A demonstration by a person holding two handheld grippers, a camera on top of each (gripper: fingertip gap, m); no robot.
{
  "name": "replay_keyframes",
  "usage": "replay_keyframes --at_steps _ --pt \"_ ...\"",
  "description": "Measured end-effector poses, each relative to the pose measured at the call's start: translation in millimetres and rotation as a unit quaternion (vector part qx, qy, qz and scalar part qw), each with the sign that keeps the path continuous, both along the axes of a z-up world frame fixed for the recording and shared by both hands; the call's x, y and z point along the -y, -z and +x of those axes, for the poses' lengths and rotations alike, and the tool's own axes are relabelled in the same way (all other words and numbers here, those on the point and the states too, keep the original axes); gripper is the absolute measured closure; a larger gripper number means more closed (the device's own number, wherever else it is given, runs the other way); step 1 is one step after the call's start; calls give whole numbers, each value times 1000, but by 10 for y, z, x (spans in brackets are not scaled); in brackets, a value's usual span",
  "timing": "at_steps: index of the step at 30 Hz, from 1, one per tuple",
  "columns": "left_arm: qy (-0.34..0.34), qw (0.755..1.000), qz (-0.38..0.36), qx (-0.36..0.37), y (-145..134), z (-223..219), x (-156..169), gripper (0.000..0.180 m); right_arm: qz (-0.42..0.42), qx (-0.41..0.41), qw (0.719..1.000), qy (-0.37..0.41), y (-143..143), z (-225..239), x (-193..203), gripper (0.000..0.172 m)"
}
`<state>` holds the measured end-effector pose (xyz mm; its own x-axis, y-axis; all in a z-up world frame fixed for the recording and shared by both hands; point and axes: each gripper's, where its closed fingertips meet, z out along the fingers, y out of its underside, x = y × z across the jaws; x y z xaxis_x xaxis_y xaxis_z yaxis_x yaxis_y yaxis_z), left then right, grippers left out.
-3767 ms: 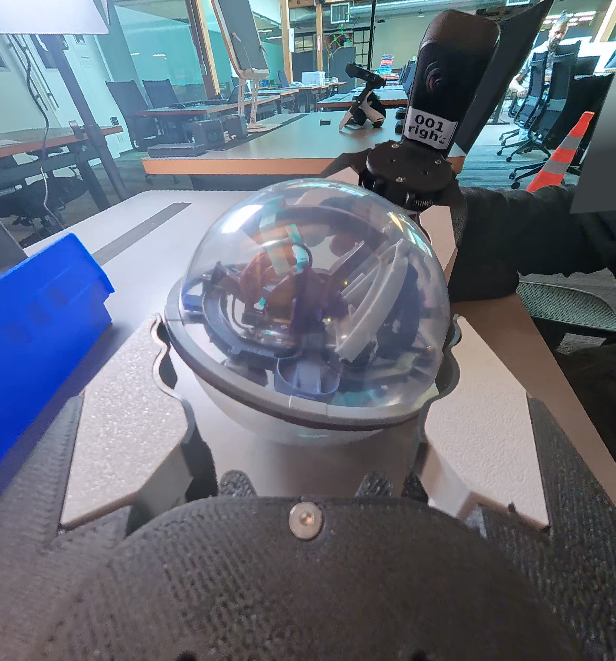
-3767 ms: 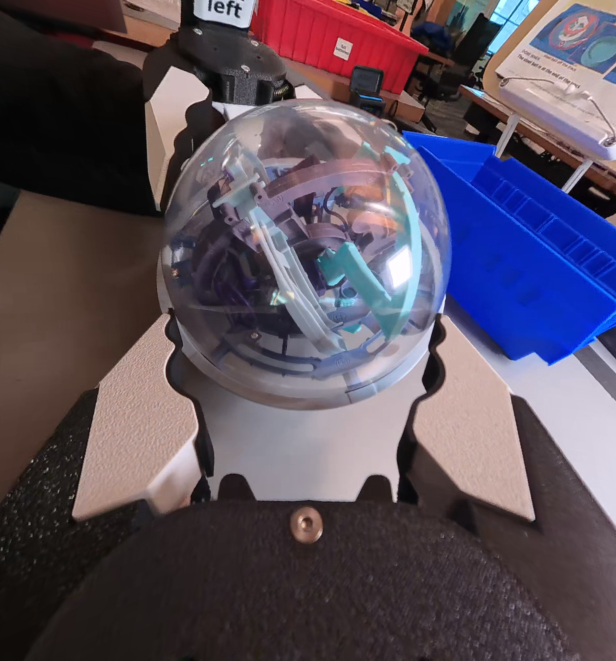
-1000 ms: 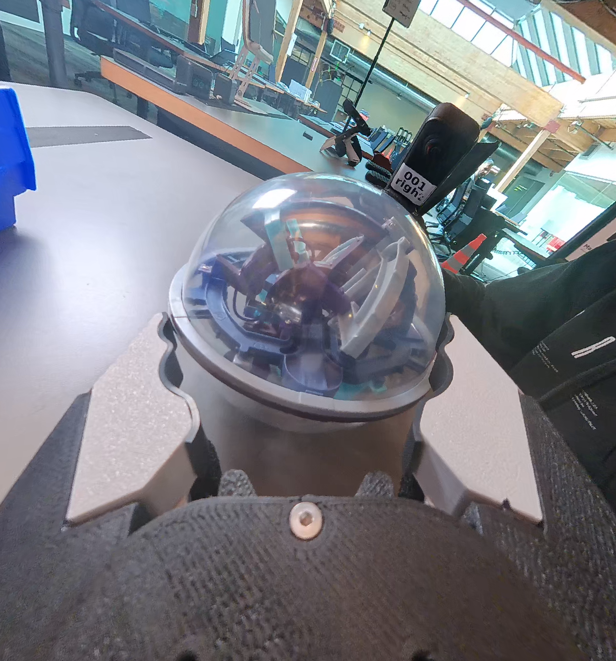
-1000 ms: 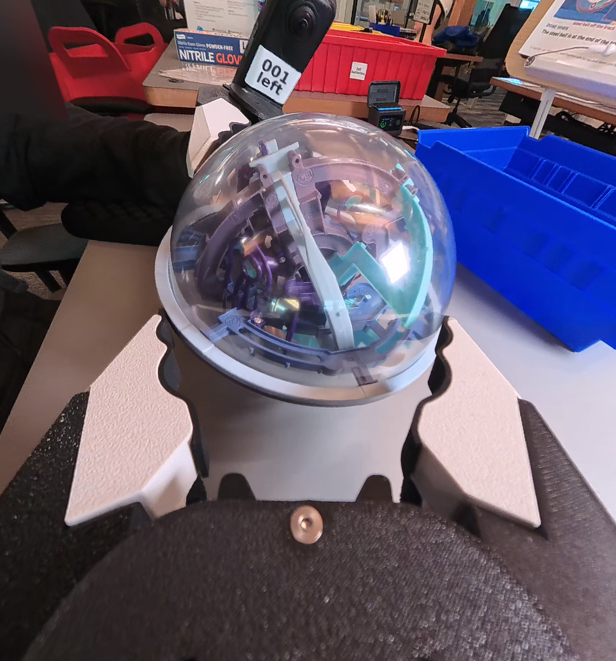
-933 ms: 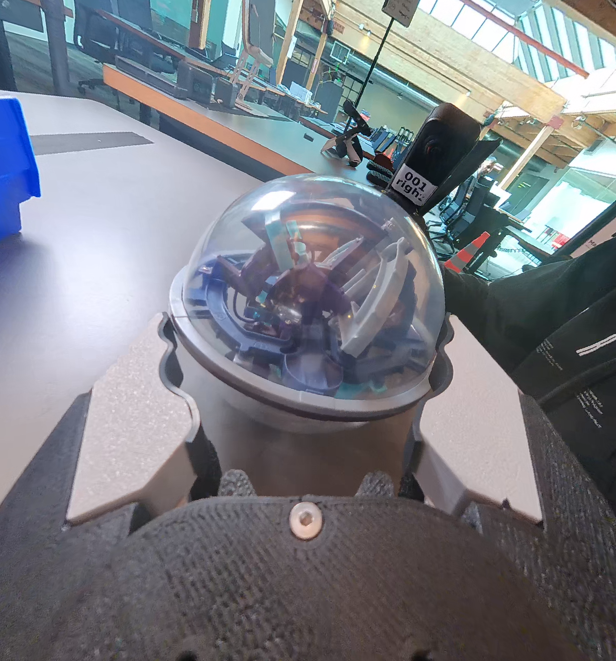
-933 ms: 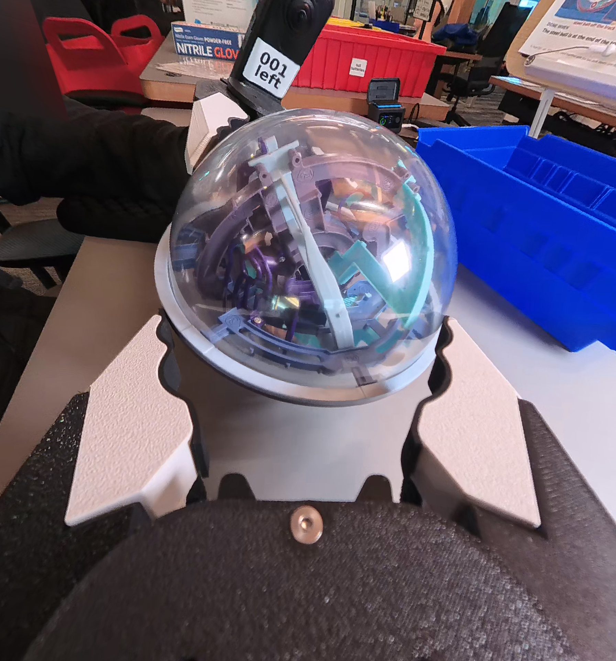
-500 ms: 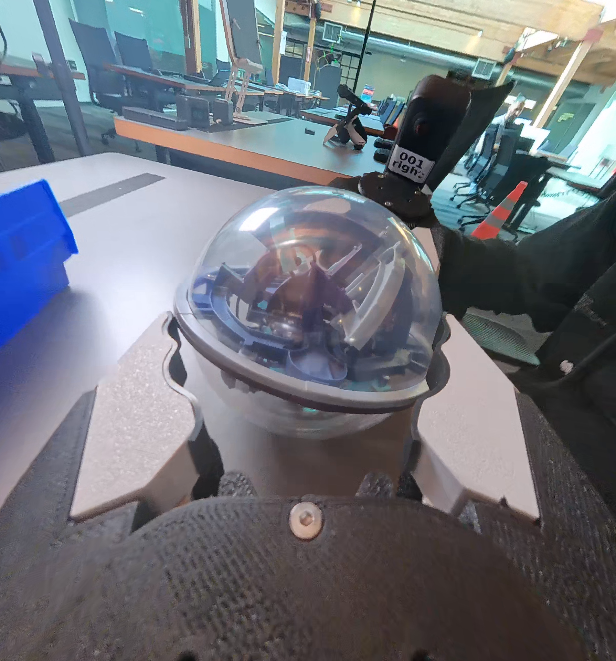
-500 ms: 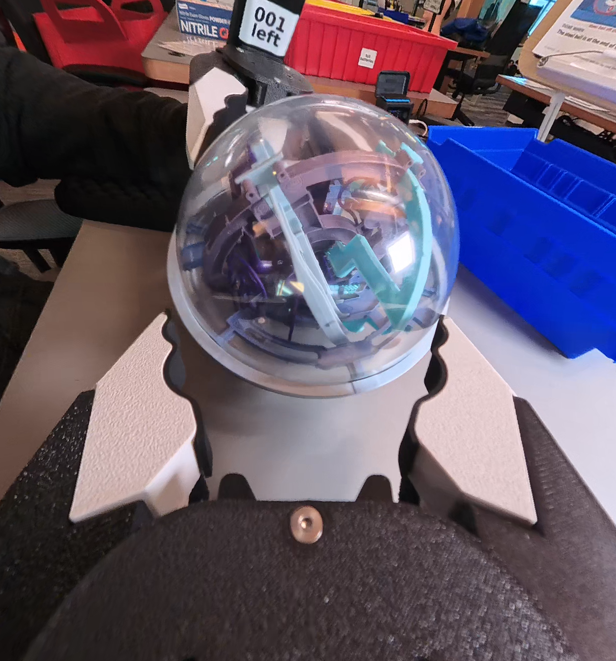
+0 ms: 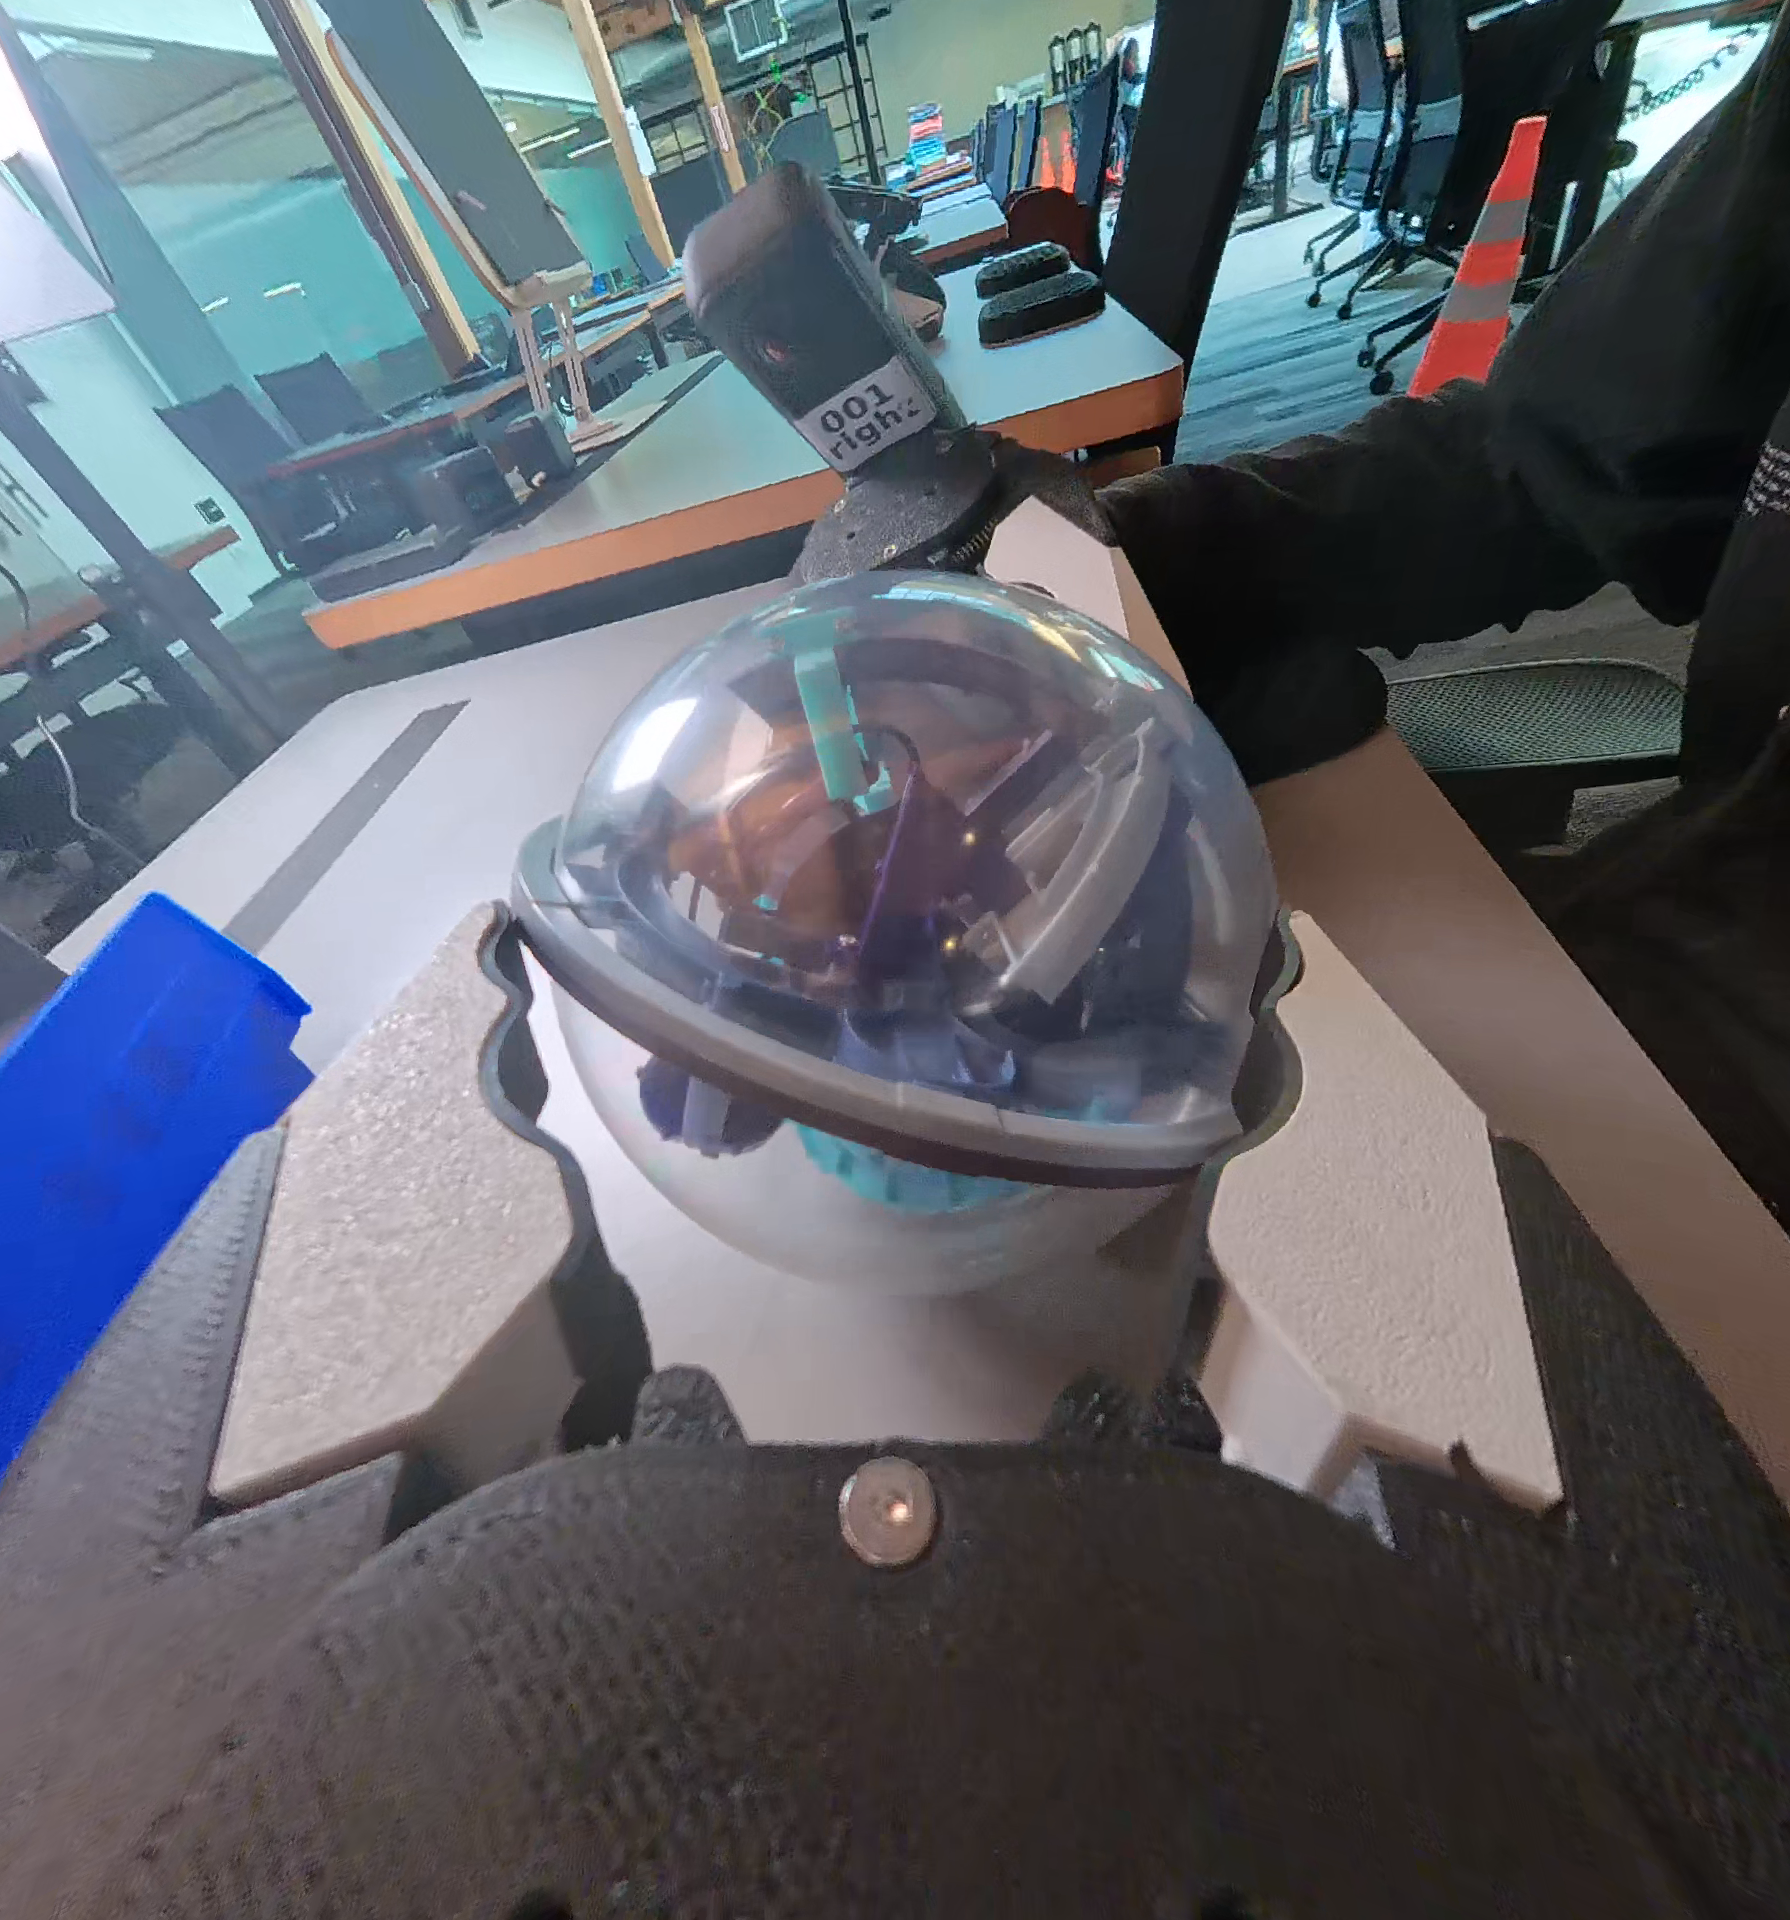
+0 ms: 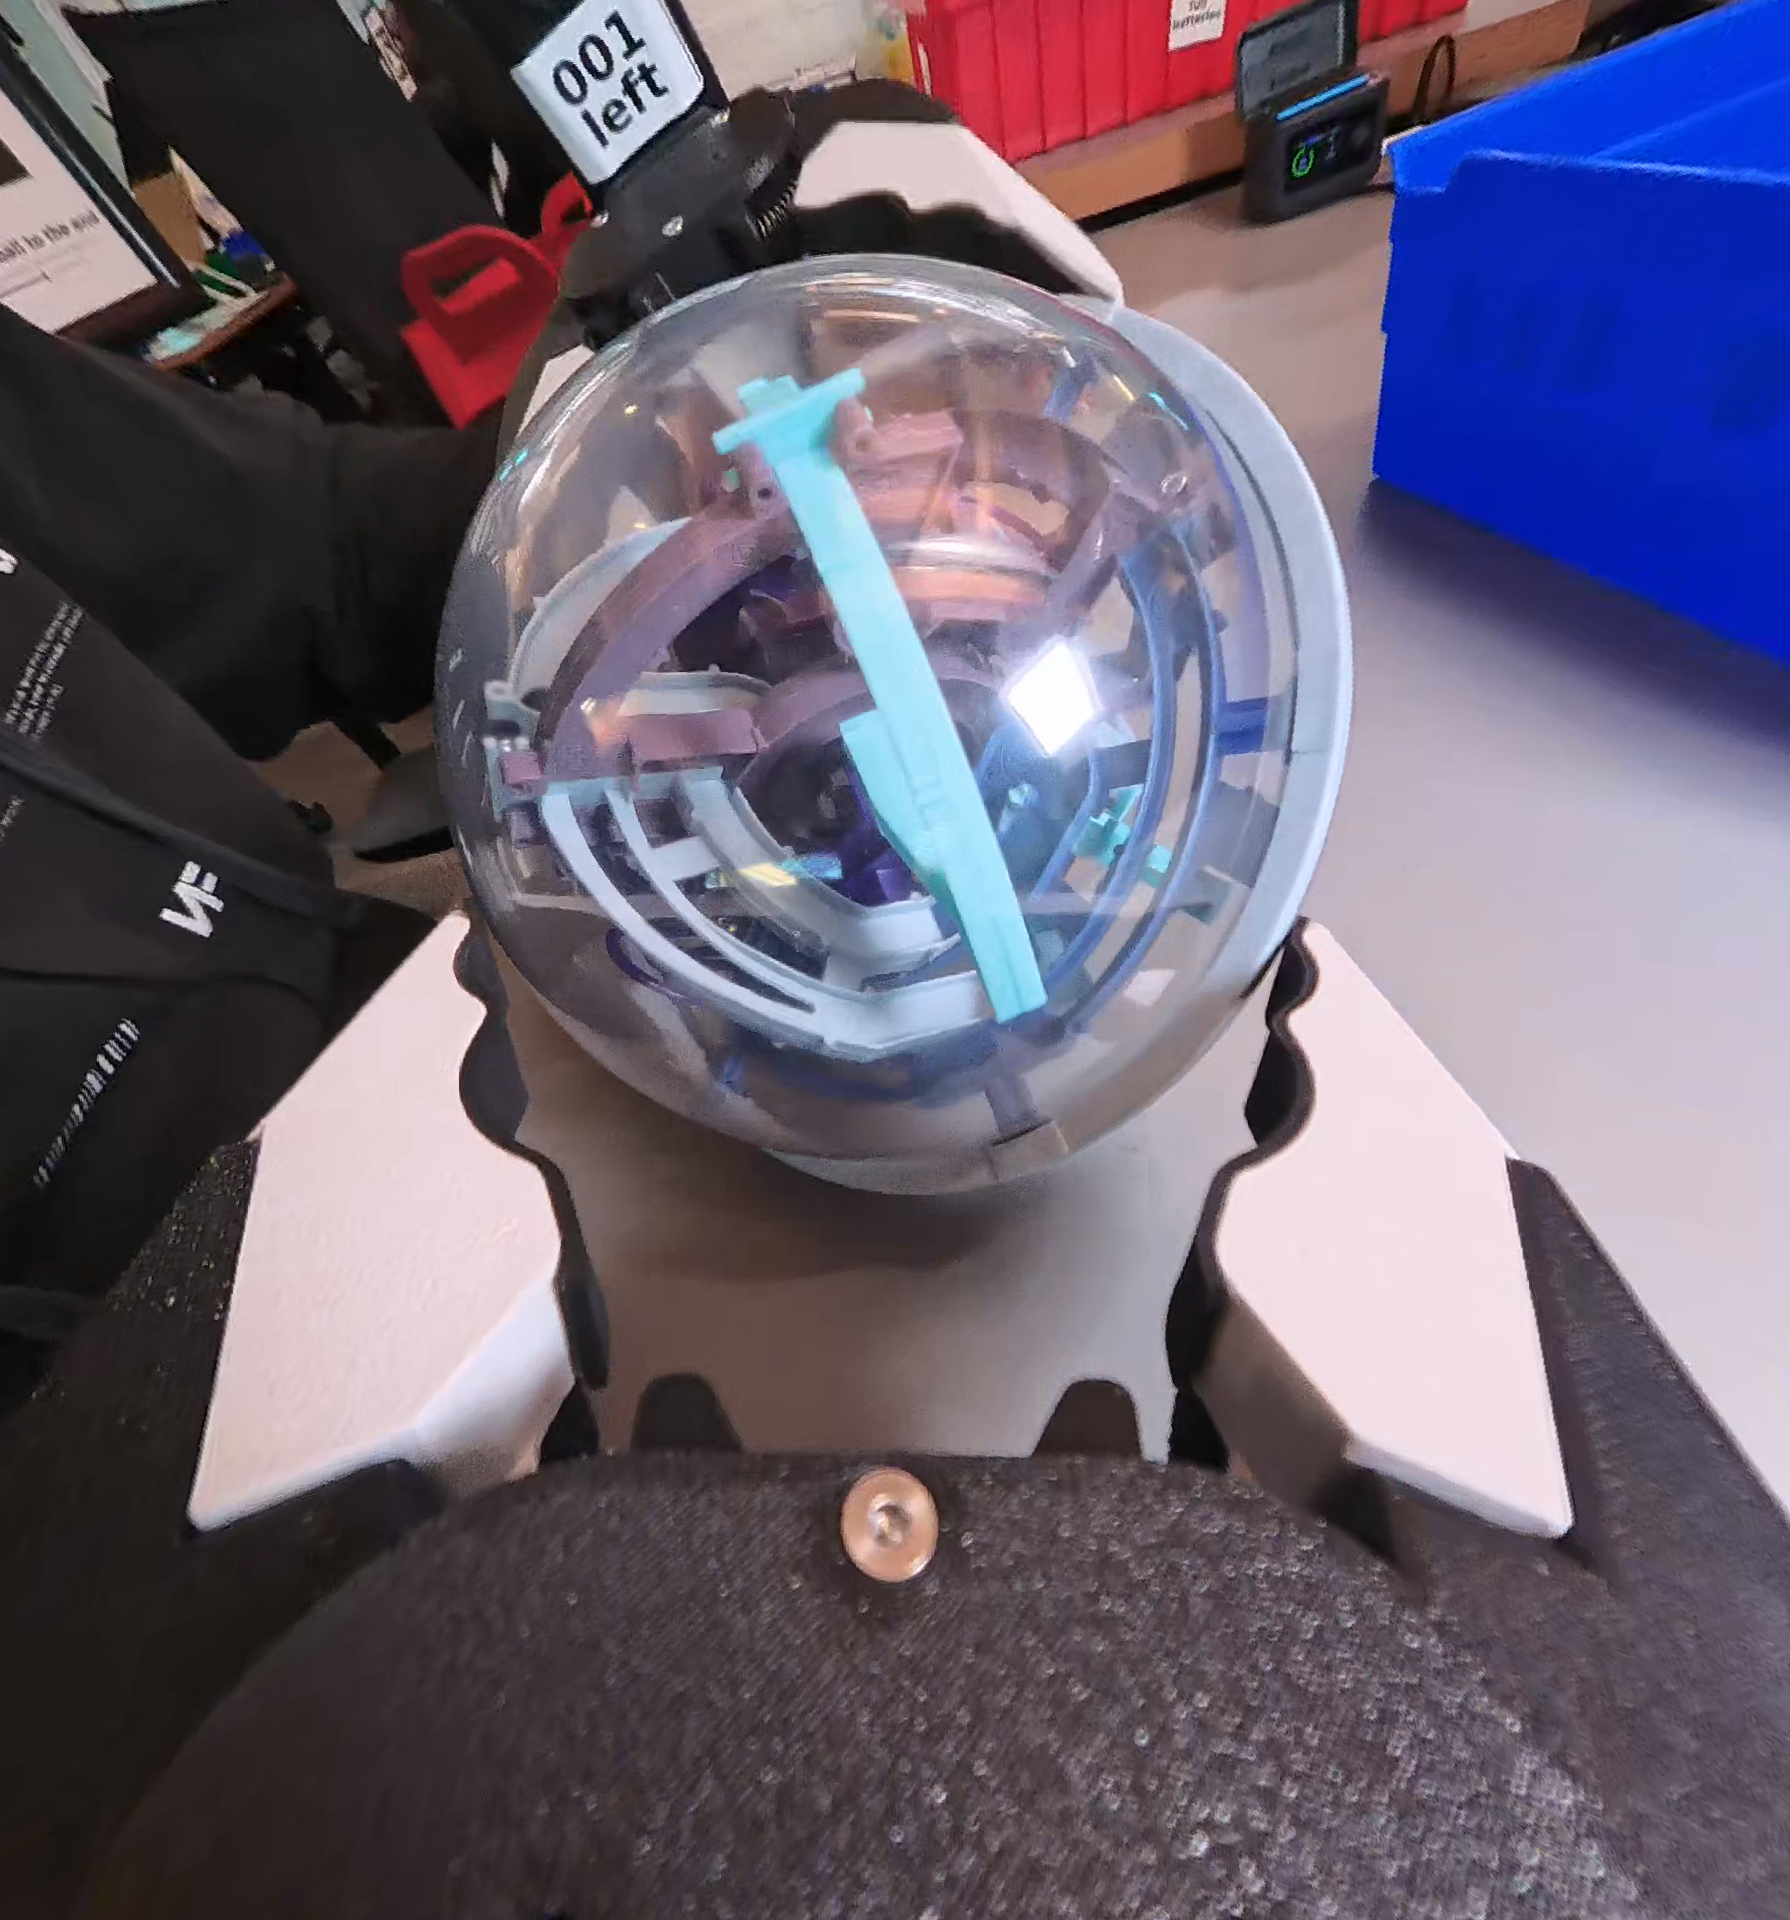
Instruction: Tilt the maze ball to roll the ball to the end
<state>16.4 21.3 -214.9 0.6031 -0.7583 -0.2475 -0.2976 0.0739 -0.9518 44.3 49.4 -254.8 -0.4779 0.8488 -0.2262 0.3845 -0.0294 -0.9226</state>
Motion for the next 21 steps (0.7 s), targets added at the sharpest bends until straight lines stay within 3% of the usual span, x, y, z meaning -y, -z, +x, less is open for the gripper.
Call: replay_keyframes --at_steps 4,7,12,17,21 --pt "-49 998 -24 24 24 -146 -75 50 9 -15 999 36 -30 -28 -118 32" --pt "-80 987 -88 105 -26 -275 -159 50 24 -28 998 51 -50 -41 -162 35" --pt "-77 953 -196 216 1 -286 -202 54 145 -57 983 93 9 -101 -255 36" --pt "-104 967 -176 153 115 -255 -263 49 222 -81 965 110 28 -136 -261 36" --pt "-104 971 -163 142 95 -261 -277 50 206 -76 970 108 33 -133 -273 38"
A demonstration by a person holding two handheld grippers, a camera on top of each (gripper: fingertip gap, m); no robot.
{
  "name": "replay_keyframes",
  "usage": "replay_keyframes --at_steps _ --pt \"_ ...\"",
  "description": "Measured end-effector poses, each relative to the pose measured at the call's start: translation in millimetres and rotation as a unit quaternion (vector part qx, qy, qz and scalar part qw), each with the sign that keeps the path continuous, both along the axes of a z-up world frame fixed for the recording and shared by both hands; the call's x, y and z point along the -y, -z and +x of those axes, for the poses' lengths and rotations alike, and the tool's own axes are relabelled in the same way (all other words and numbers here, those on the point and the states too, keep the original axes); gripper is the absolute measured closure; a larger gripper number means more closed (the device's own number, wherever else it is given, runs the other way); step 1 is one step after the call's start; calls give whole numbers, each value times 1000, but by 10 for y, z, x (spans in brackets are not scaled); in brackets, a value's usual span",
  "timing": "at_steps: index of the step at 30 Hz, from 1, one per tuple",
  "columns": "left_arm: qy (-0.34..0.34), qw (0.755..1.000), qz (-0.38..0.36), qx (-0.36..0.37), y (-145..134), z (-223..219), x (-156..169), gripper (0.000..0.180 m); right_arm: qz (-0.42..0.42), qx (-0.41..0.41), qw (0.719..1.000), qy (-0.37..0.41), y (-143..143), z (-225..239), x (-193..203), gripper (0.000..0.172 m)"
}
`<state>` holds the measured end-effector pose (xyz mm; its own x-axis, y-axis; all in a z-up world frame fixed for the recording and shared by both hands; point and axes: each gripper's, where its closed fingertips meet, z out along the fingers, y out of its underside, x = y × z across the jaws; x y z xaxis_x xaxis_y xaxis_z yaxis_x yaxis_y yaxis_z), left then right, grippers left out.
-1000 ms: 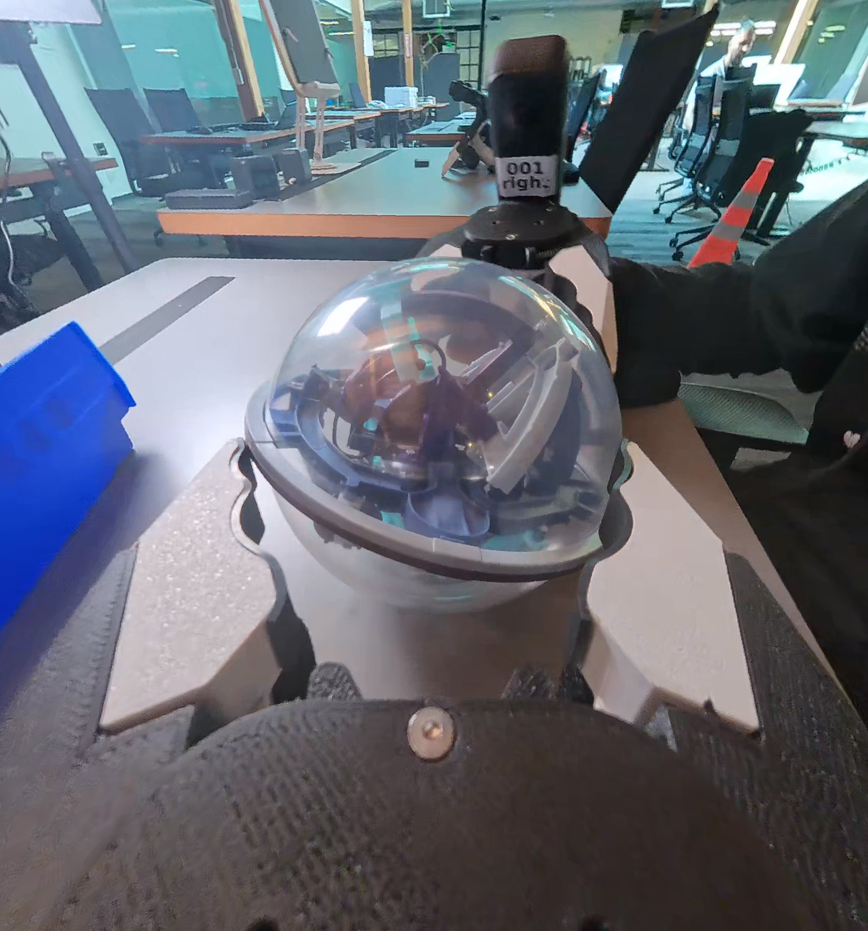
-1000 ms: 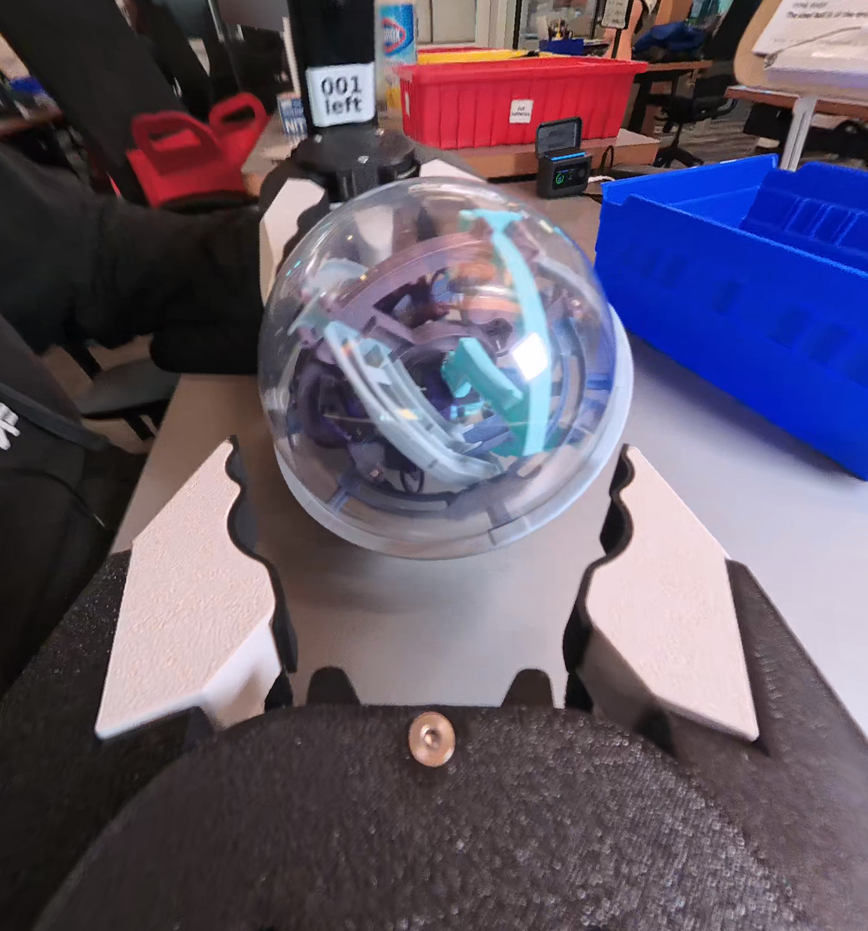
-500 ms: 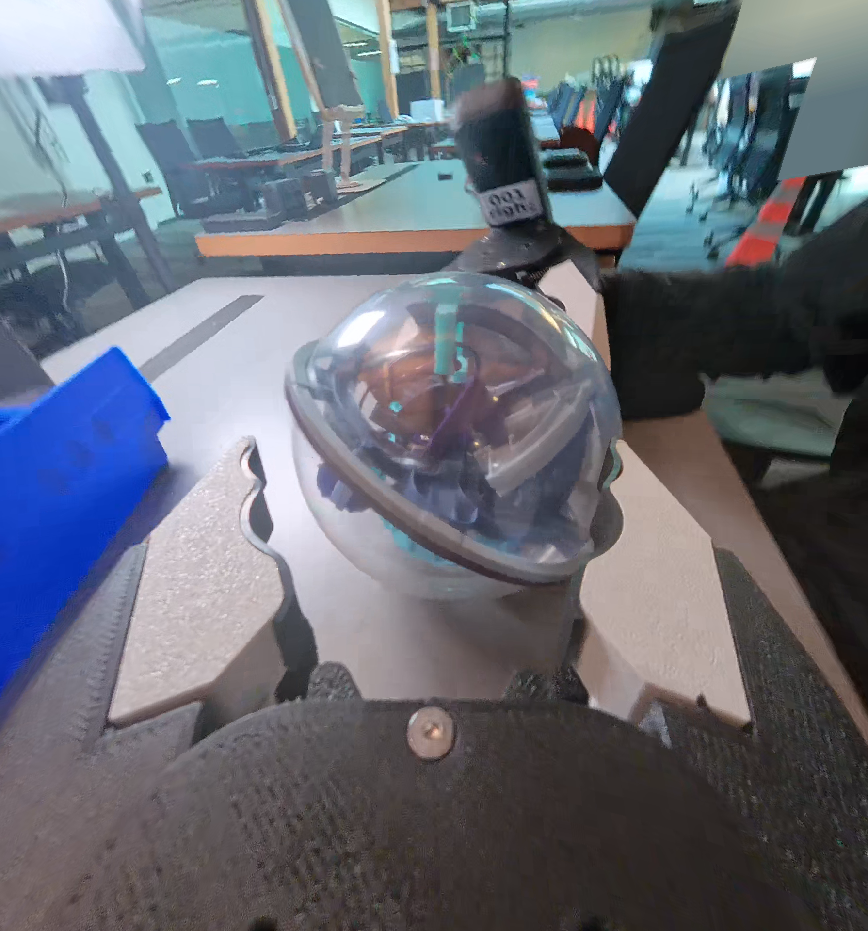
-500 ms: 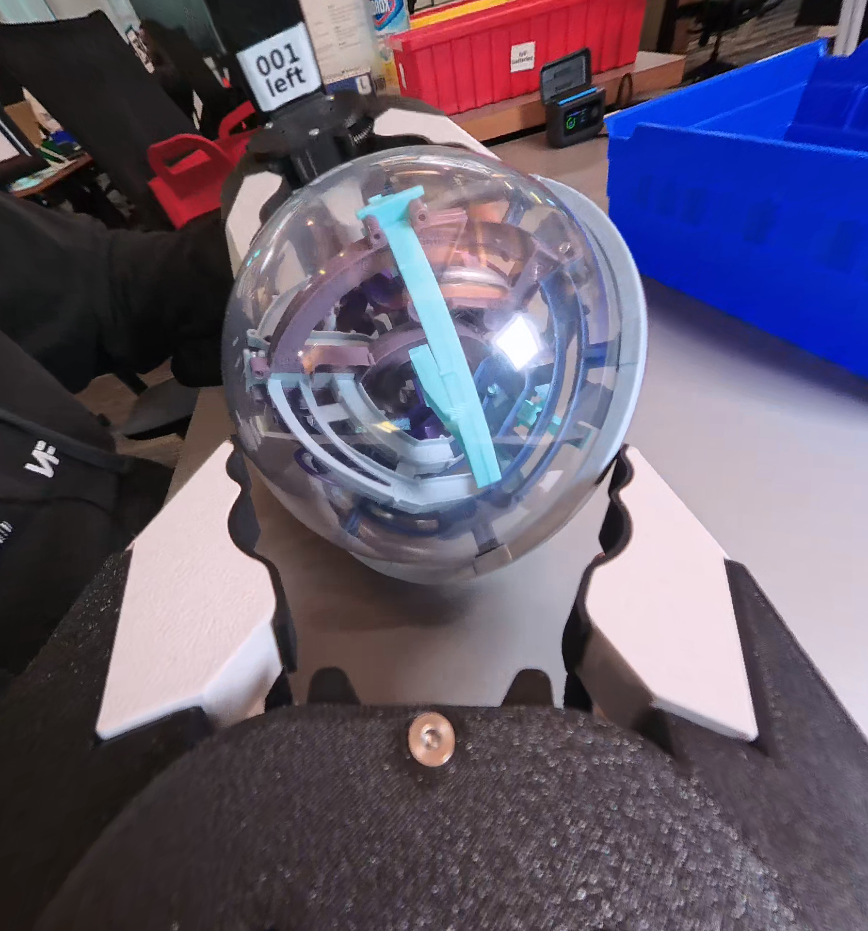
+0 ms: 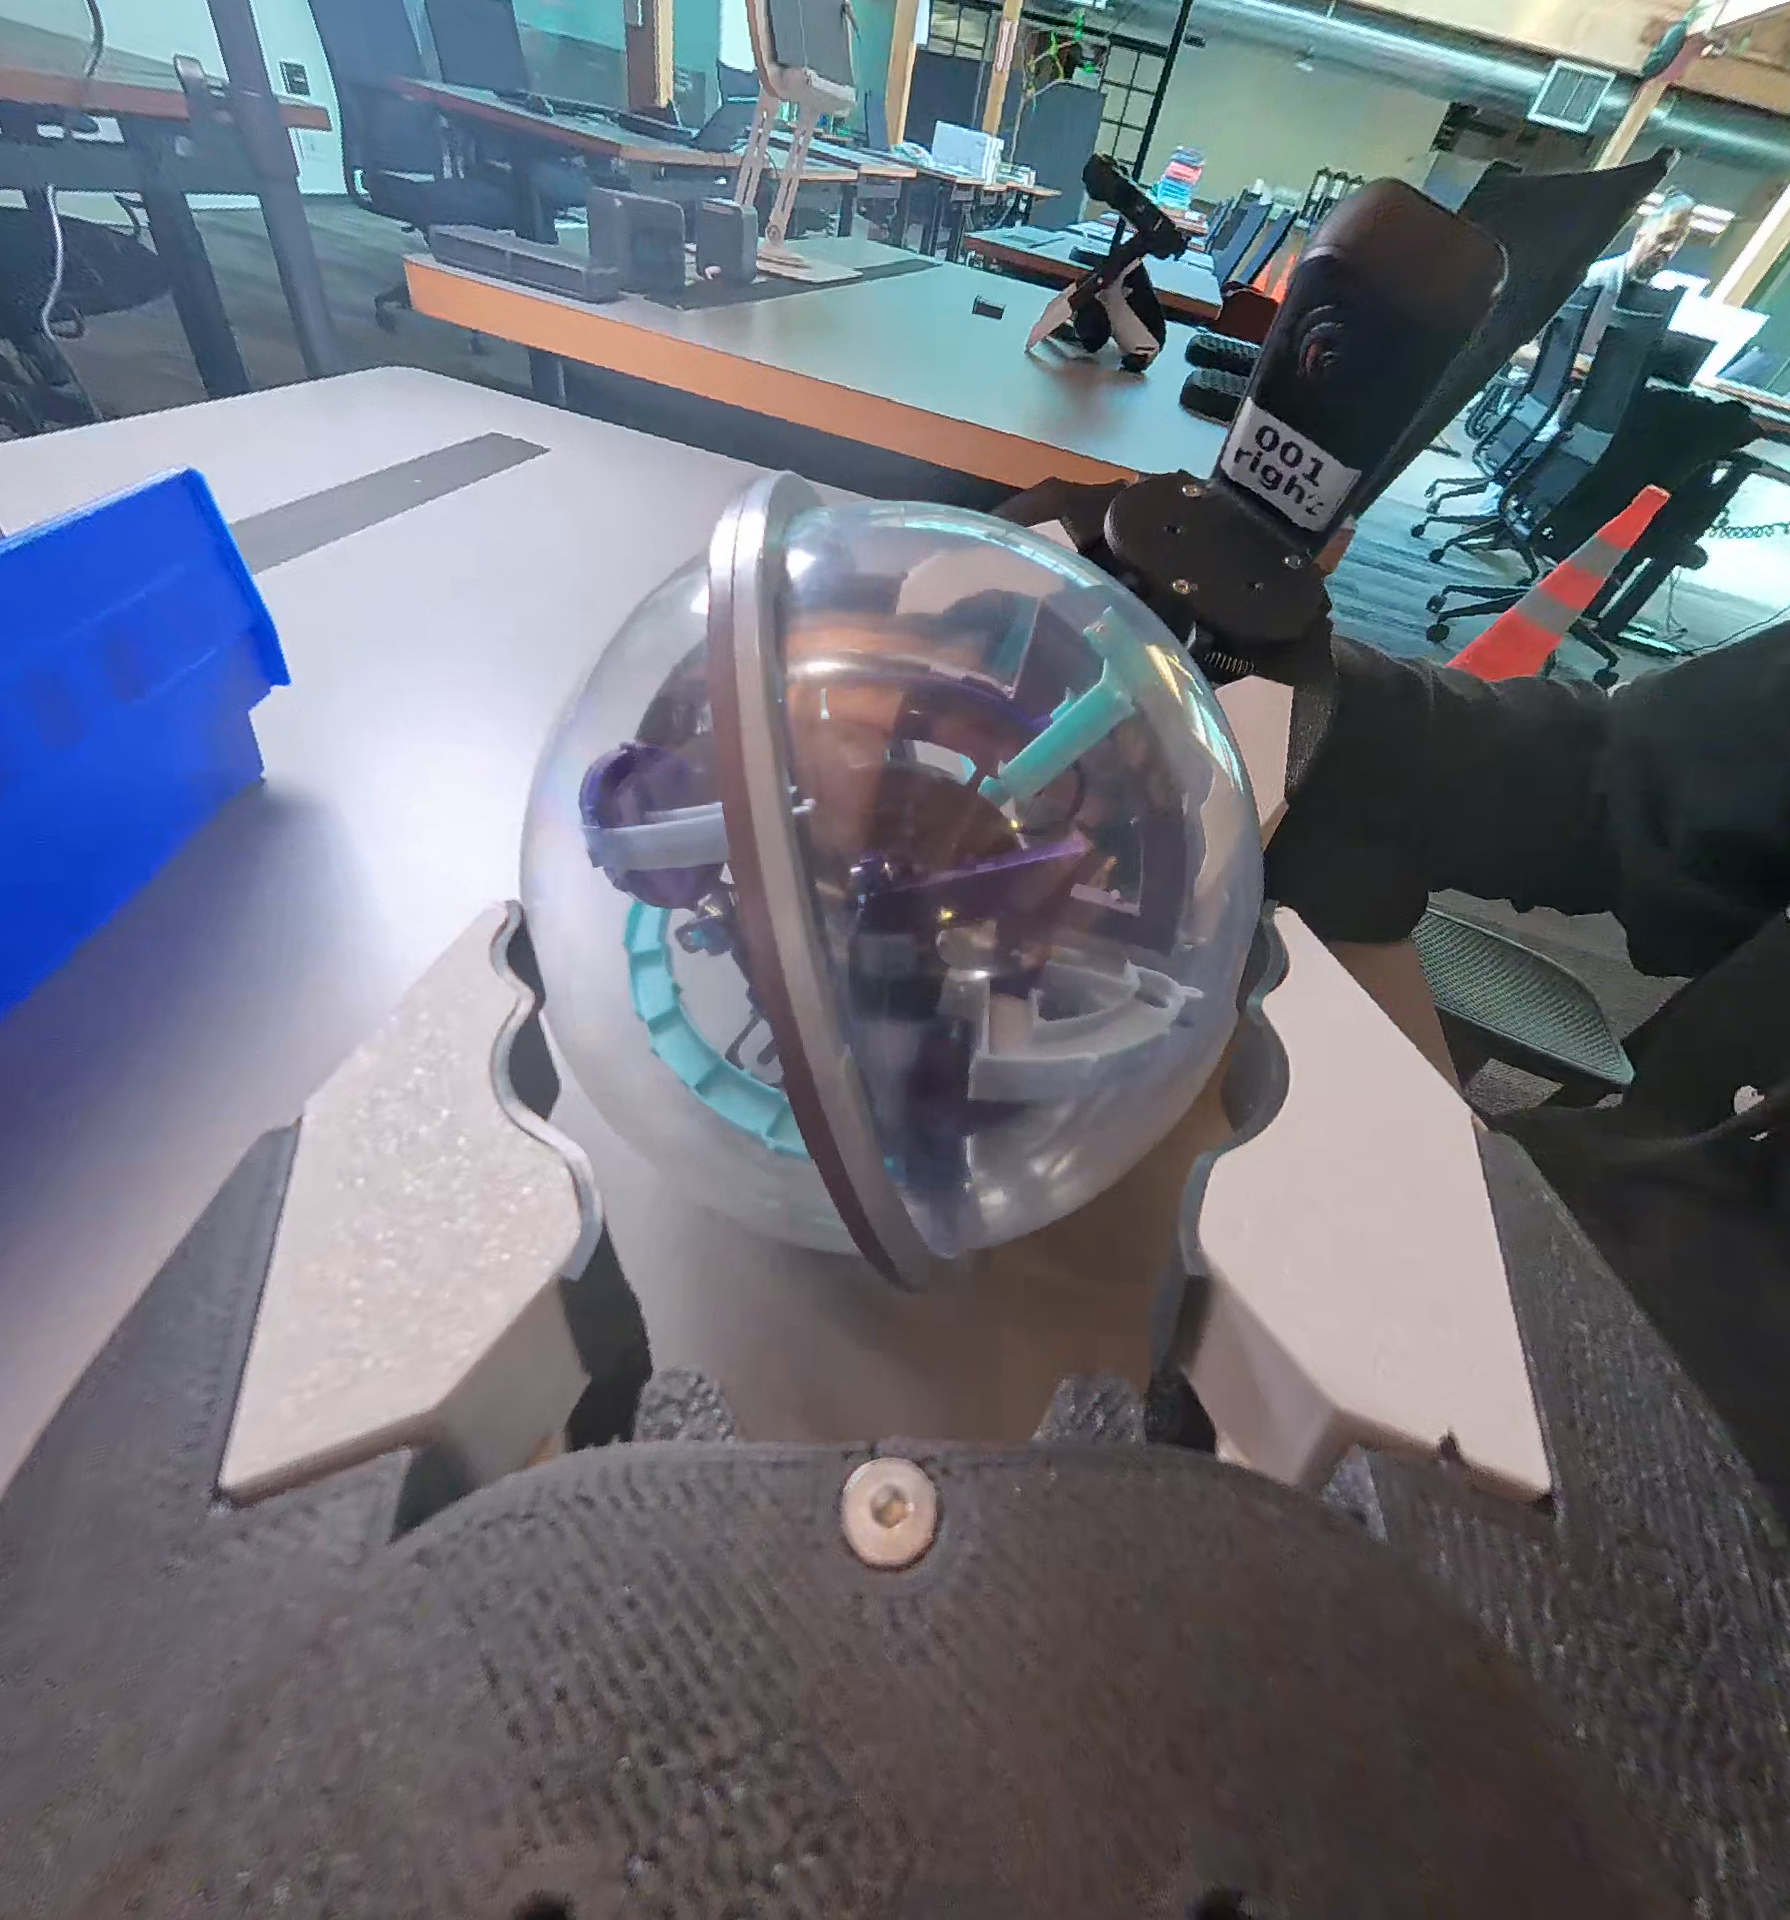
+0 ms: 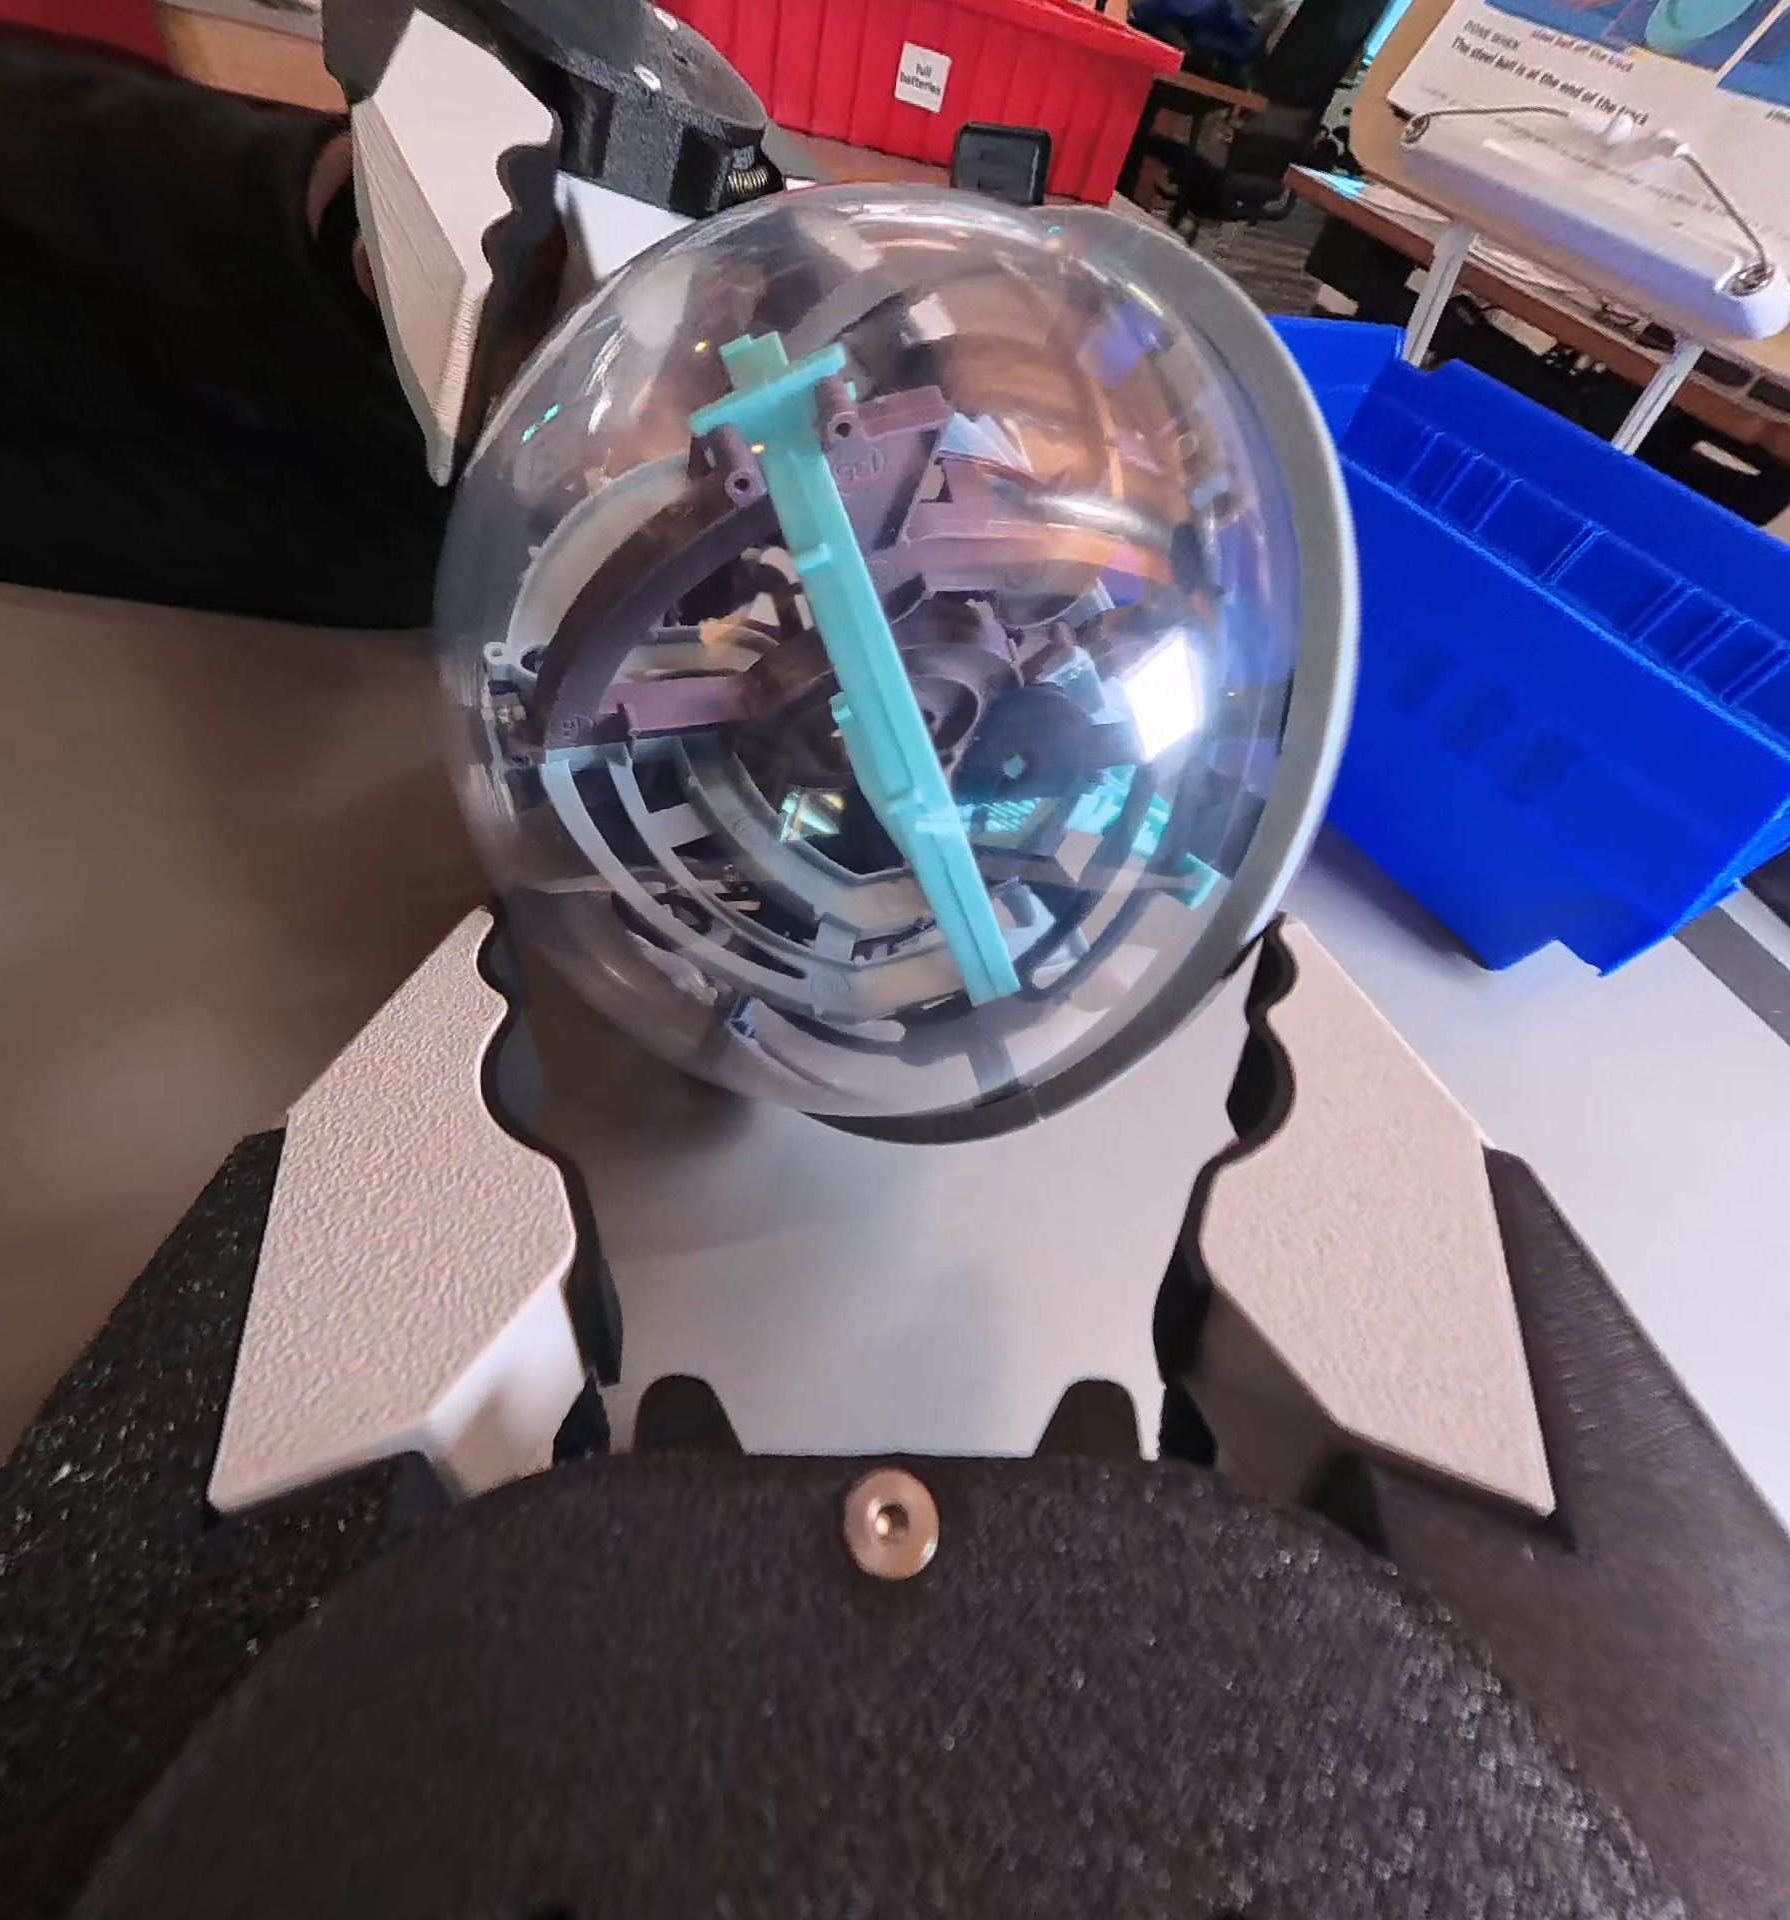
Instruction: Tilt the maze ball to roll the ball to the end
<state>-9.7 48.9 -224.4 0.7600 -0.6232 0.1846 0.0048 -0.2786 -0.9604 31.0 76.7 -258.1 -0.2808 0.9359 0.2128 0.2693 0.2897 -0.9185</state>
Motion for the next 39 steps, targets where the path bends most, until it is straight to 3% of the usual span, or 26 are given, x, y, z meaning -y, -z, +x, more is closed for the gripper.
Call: replay_keyframes --at_steps 6,19,39 --pt "-5 1000 -8 -2 -32 6 -49 51 -45 0 999 -3 -52 7 -39 37" --pt "-47 993 -44 96 -74 -103 -265 53 -152 32 988 3 -16 -44 -167 40" --pt "-69 991 -34 111 -105 -180 -280 56 -189 59 980 -1 51 -62 -185 43"
